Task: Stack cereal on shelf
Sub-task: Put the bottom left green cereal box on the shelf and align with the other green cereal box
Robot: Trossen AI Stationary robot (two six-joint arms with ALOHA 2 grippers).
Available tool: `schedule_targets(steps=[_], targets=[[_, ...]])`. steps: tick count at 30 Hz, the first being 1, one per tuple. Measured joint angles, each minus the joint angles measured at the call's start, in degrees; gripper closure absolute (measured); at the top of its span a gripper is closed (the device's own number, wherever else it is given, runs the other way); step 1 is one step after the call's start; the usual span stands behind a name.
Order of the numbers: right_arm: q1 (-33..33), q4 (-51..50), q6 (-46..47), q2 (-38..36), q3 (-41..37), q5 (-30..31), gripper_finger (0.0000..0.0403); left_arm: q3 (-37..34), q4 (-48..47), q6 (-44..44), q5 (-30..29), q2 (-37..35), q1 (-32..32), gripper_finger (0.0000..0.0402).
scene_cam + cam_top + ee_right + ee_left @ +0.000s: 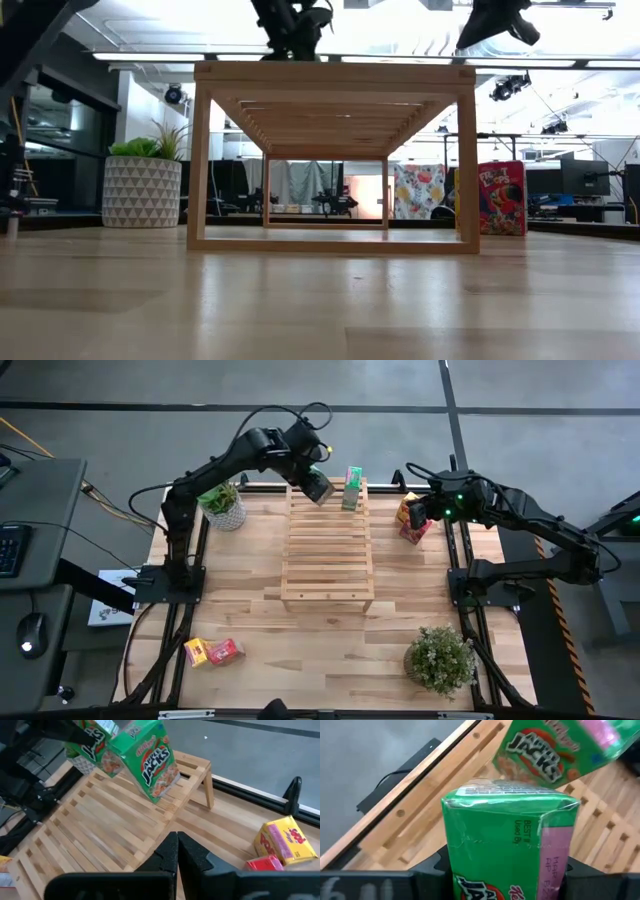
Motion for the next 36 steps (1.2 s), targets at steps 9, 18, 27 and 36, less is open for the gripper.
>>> schedule_targets(steps=[9,18,27,36], targets=[[0.0,-1.7,0.0,0.0,0.0,1.9,0.0402,0.0,6.4,-0.5,-0.8,0.2,-1.3,0.0223],[0.0,-1.7,0.1,0.0,0.0,1.9,0.0402,0.1,6.4,-0.2,-1.8,3.0,-1.3,0.0196],[0.0,-0.9,-0.6,1.0,0.1,3.9,0.0402,0.0,6.8,1.1,-3.6,2.4,-1.0,0.0195],[0.0,-5.3,-3.0,6.9,0.1,4.8,0.0402,0.0,5.5,1.5,-3.7,2.4,-0.7,0.0195]])
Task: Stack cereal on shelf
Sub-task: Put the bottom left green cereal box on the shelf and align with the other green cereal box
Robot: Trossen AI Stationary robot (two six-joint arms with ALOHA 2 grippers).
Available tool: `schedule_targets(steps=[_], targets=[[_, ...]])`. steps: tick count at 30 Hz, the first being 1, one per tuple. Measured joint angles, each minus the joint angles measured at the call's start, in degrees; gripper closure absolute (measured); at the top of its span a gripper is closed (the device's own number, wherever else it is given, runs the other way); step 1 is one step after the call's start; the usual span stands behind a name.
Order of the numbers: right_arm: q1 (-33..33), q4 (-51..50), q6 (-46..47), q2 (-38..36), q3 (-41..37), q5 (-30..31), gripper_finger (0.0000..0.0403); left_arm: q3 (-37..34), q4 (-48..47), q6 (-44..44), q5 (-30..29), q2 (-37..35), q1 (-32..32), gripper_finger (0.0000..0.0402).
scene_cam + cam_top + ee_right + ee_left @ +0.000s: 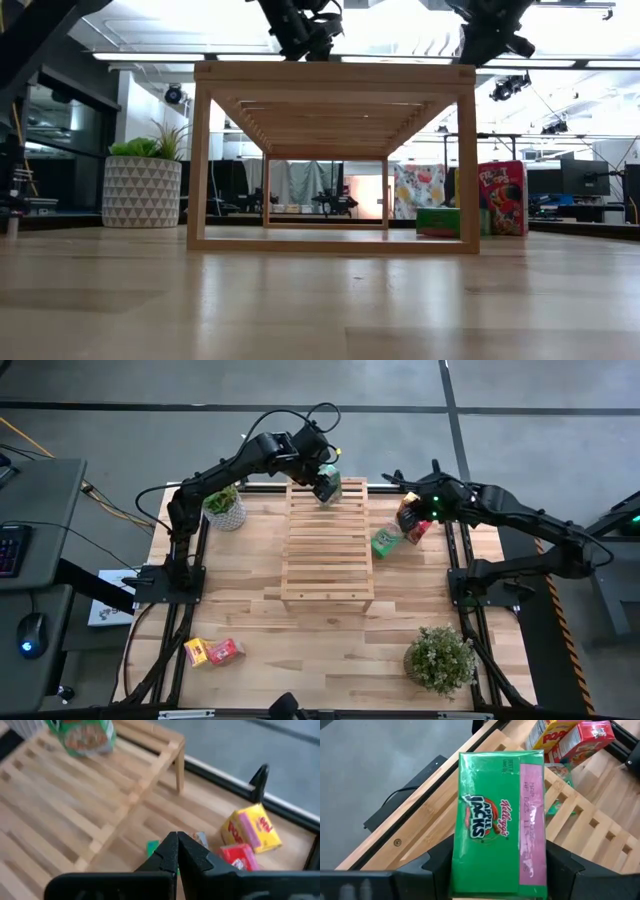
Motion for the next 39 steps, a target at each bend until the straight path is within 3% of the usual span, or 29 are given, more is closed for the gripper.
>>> schedule_targets(steps=[6,15,19,28,39], targets=[[0.0,-4.8,-0.1,0.0,0.0,-0.5,0.0360,0.0,0.0,-0.4,0.0,0.0,0.0,0.0195],[0.0,-13.9,-5.5,-0.6,0.0,-5.9,0.0201,0.4,0.0,-0.6,0.0,0.0,0.0,0.0195],[0.0,-14.7,-7.3,-0.6,0.0,-6.0,0.0155,2.6,0.4,-0.6,0.0,0.0,0.0,0.0195],[0.0,-14.6,-11.5,-0.6,0.0,-6.1,0.0137,9.4,0.5,-0.5,1.6,0.0,0.0,0.0195],[0.0,-14.6,-13.4,-0.6,-0.1,-6.1,0.0137,8.4,2.5,-0.6,0.2,-1.3,-0.1,0.0195]])
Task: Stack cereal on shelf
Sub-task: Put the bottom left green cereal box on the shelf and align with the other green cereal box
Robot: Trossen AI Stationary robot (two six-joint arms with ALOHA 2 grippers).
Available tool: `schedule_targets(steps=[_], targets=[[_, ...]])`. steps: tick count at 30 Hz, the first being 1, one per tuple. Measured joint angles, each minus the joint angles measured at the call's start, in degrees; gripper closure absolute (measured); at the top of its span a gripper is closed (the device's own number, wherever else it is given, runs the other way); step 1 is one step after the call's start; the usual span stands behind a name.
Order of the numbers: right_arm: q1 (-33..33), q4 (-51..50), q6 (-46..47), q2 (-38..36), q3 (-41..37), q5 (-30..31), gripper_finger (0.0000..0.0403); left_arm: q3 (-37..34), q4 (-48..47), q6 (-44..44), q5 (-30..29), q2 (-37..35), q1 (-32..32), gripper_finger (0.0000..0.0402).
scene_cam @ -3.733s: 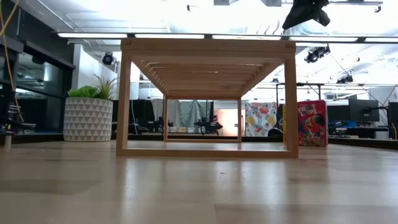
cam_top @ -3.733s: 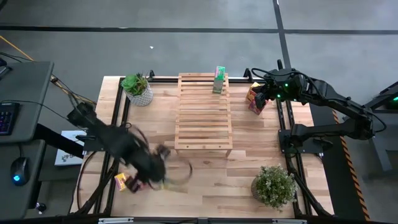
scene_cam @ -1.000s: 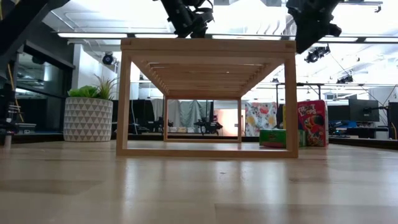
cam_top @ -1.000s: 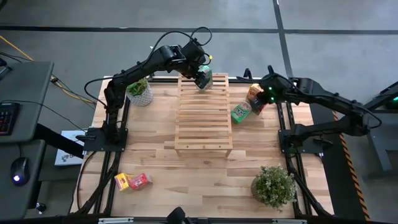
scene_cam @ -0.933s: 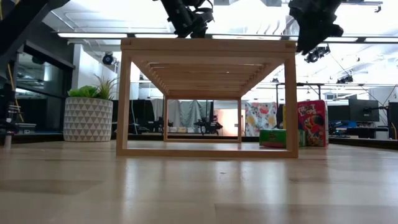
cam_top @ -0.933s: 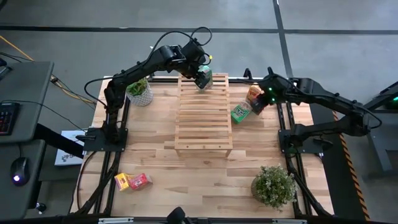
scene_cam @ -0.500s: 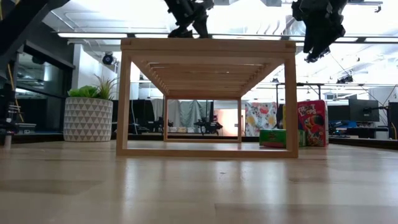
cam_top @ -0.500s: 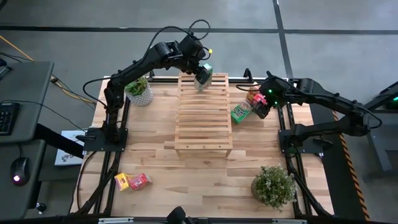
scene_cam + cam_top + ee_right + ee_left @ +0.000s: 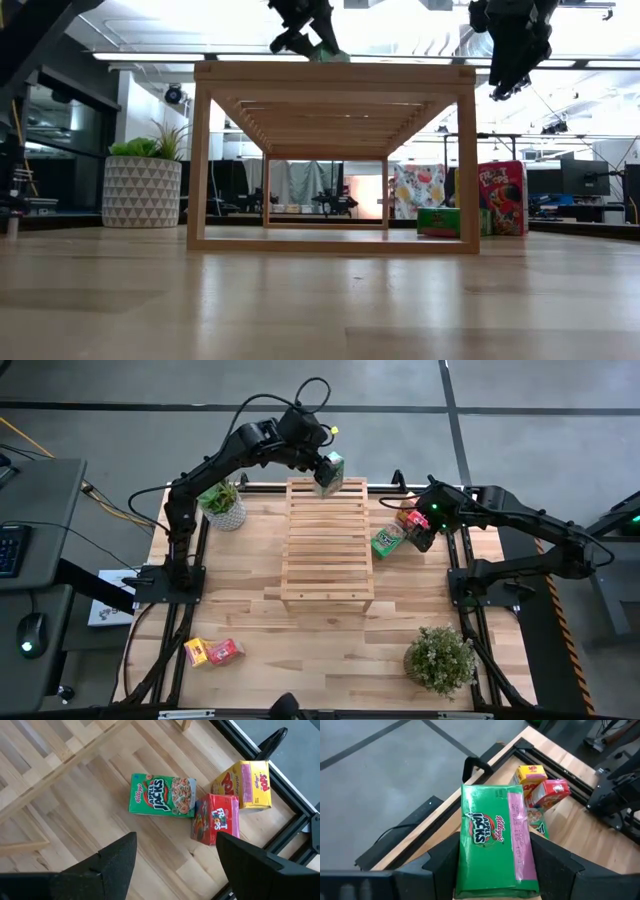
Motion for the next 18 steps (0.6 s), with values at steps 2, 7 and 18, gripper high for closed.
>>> schedule_targets(steps=[2,7,18], targets=[[0.0,0.0,0.1,0.0,0.0,0.0,0.0137,-0.3,0.0,-0.3,-0.3,0.1,-0.2,0.0195],[0.0,0.0,1.2,0.0,0.0,0.0,0.0137,-3.2,-0.7,-4.4,-3.5,0.2,-0.9,0.0195],[0.0,0.5,1.3,0.0,0.0,0.1,0.0137,-8.5,-6.8,-11.9,-11.9,-0.2,-2.6,0.0195]])
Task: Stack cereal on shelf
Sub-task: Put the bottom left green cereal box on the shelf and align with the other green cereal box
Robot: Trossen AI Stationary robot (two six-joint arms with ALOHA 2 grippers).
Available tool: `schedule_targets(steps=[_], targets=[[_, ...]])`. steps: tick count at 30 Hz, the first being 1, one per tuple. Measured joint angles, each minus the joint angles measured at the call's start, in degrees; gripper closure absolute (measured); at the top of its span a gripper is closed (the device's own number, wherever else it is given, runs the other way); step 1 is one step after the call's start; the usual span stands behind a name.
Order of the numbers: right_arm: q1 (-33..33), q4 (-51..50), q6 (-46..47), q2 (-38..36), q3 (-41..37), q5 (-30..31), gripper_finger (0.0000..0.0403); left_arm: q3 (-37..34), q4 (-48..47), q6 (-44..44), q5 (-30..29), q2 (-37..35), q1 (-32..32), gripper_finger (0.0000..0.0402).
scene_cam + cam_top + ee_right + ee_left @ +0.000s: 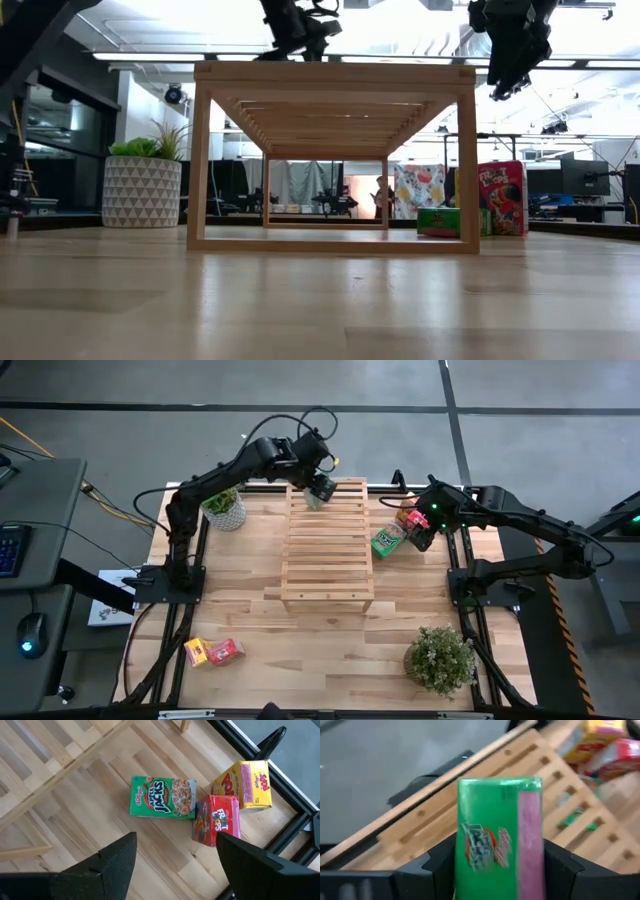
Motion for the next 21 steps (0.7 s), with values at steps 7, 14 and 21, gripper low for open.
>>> schedule_targets(steps=[7,14,21], targets=[[0.0,0.4,0.0,0.0,0.0,0.0,0.0137,0.0,-2.1,-4.5,-8.4,-0.5,-2.1,0.0195],[0.0,0.4,0.2,0.0,0.0,0.0,0.0137,0.0,-5.4,-10.2,-14.9,-0.5,-2.2,0.0195],[0.0,0.5,0.2,0.0,0.0,0.1,0.0137,0.0,-8.1,-18.8,-17.6,-0.5,-2.2,0.0195]])
